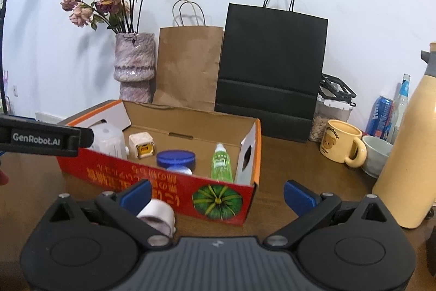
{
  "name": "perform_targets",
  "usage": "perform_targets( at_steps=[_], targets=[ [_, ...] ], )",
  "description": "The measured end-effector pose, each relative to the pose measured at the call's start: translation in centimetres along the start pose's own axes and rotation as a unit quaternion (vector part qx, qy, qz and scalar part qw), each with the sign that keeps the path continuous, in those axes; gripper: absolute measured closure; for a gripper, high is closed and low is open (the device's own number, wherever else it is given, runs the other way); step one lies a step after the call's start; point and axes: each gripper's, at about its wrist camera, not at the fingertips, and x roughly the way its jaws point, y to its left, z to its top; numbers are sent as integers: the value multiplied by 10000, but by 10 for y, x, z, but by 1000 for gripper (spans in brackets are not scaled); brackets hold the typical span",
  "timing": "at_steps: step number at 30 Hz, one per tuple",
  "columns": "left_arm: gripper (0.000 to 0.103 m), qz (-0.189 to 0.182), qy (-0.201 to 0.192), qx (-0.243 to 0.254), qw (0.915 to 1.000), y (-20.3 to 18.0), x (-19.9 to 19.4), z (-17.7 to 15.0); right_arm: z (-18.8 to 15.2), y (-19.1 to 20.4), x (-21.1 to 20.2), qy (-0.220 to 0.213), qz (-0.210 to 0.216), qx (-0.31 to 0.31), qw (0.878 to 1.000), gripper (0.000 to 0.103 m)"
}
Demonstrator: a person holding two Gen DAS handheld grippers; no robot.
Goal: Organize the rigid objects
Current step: 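Move both grippers back from the box toward the caps and lids on the table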
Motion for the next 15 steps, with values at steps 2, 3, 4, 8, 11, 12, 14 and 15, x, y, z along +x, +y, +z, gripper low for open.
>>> perform_targets(
  at_steps=[2,3,4,8,11,12,14,15],
  targets=[
    [0,-4,34,1,10000,0,-3,-3,-4,-1,-4,33,-10,-19,10000,0],
    [0,-9,59,4,10000,0,-5,-5,-6,-2,-7,54,-10,-33,10000,0],
    [0,-12,78,6,10000,0,-6,-7,-8,-2,-9,72,-10,-47,10000,0],
    [0,-11,157,22,9999,-1,-12,-16,-18,-5,-15,175,-17,-80,9998,0],
    [0,-24,226,45,9997,-3,-17,-23,-26,-9,-19,269,-27,-98,9996,0],
    [0,-24,248,53,9997,-3,-18,-25,-29,-10,-20,302,-32,-104,9995,0],
    [0,-28,292,60,9996,-4,-20,-30,-34,-13,-23,369,-43,-118,9992,0],
    [0,-32,319,67,9995,-5,-21,-32,-36,-14,-24,406,-45,-125,9991,0]
  ],
)
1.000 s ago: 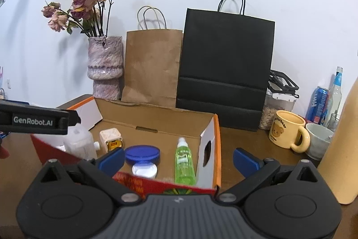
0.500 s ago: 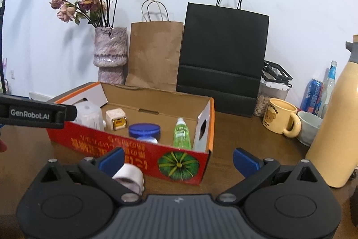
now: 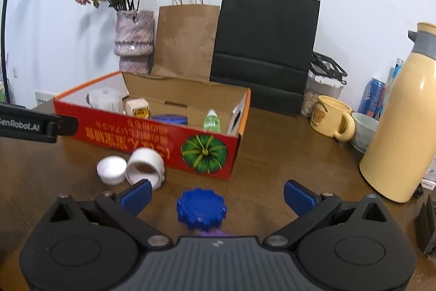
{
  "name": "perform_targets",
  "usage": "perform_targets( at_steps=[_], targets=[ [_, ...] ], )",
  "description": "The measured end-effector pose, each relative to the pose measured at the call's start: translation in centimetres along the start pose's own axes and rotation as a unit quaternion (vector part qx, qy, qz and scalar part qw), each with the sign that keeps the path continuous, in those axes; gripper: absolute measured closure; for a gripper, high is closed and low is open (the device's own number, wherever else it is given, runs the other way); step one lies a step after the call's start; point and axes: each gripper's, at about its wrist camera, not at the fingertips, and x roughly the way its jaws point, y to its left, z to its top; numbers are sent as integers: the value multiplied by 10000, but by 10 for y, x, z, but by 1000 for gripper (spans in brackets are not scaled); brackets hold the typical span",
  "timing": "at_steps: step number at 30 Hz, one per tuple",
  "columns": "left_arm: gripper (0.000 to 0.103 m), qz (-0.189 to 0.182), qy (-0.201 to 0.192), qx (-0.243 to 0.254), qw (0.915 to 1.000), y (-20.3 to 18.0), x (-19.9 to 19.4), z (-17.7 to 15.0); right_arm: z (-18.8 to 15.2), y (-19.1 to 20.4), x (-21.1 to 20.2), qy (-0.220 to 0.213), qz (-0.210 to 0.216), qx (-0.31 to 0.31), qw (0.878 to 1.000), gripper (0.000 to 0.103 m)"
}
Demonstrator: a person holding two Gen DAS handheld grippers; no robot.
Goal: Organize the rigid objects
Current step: 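Move both grippers back from the box toward the caps and lids on the table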
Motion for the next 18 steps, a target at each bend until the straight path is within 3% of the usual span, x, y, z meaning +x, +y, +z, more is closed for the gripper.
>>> perform_targets(
  at_steps=[18],
  targets=[
    [0,-82,419,89,9990,-14,0,-35,-38,-18,0,551,251,-19,9982,0]
  ],
)
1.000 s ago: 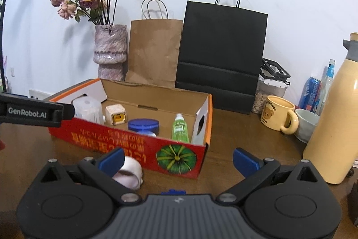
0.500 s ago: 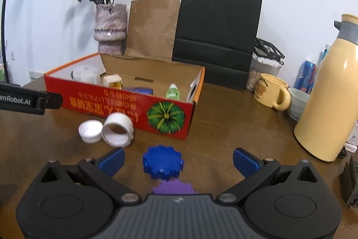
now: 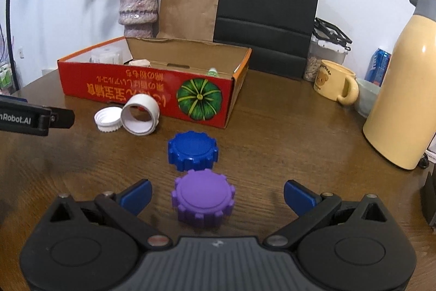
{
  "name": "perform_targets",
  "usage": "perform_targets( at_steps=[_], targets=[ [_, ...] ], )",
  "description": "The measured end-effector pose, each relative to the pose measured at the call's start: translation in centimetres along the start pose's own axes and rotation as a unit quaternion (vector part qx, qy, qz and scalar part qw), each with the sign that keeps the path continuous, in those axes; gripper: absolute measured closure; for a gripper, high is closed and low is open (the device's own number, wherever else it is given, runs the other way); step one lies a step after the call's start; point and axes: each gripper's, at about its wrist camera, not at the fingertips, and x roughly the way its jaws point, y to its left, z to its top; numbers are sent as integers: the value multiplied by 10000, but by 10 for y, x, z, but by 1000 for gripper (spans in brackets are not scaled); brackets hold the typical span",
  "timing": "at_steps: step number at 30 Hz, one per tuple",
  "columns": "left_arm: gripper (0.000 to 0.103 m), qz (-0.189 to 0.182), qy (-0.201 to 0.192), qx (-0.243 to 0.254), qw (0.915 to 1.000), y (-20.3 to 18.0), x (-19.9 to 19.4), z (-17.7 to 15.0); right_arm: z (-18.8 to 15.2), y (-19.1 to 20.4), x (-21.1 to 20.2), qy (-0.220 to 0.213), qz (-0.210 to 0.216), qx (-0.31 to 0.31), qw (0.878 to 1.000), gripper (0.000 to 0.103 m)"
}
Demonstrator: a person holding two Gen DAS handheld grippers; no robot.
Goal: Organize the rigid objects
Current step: 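Move both grippers back from the box toward the caps and lids on the table, then grasp the purple ridged lid with the right gripper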
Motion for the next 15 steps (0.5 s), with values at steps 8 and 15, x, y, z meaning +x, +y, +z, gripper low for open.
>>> perform_targets(
  at_steps=[8,15],
  targets=[
    [0,1,64,5,10000,-2,1,-4,-6,-1,2,48,130,71,9999,13],
    [0,6,67,14,10000,-3,2,-4,-8,-4,2,55,351,220,9991,53]
  ],
)
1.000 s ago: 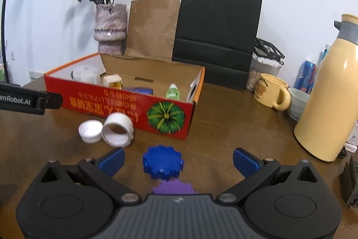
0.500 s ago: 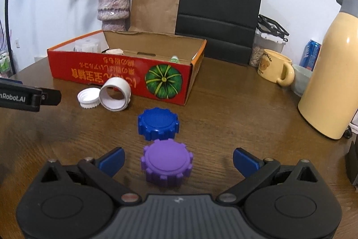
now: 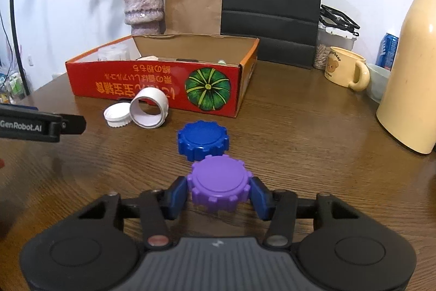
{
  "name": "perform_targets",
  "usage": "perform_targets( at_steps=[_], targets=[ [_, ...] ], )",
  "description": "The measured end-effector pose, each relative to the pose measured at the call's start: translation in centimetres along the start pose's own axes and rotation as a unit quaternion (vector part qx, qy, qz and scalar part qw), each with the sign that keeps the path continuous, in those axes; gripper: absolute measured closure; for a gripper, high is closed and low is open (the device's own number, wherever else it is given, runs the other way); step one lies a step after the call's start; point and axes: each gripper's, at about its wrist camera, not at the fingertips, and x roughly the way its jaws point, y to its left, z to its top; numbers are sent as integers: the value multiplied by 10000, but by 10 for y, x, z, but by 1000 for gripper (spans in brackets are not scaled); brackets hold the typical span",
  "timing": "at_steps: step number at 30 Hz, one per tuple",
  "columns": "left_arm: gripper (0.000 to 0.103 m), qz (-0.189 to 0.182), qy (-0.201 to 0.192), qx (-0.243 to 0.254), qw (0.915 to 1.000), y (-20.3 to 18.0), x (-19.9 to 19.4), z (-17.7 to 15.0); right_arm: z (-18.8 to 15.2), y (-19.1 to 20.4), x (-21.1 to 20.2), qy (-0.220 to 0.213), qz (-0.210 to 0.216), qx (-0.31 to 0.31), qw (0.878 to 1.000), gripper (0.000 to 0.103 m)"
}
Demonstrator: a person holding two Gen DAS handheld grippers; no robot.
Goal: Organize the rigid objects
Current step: 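Grasp the purple ridged lid with the right gripper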
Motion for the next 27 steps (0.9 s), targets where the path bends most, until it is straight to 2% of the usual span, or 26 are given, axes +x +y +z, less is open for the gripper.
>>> perform_targets(
  at_steps=[11,27],
  targets=[
    [0,10,21,36,10000,-2,4,1,6,1,-6,-314,-90,6,9995,53],
    [0,22,171,110,9998,-9,26,12,32,12,-4,-690,-150,-69,9975,53]
  ],
)
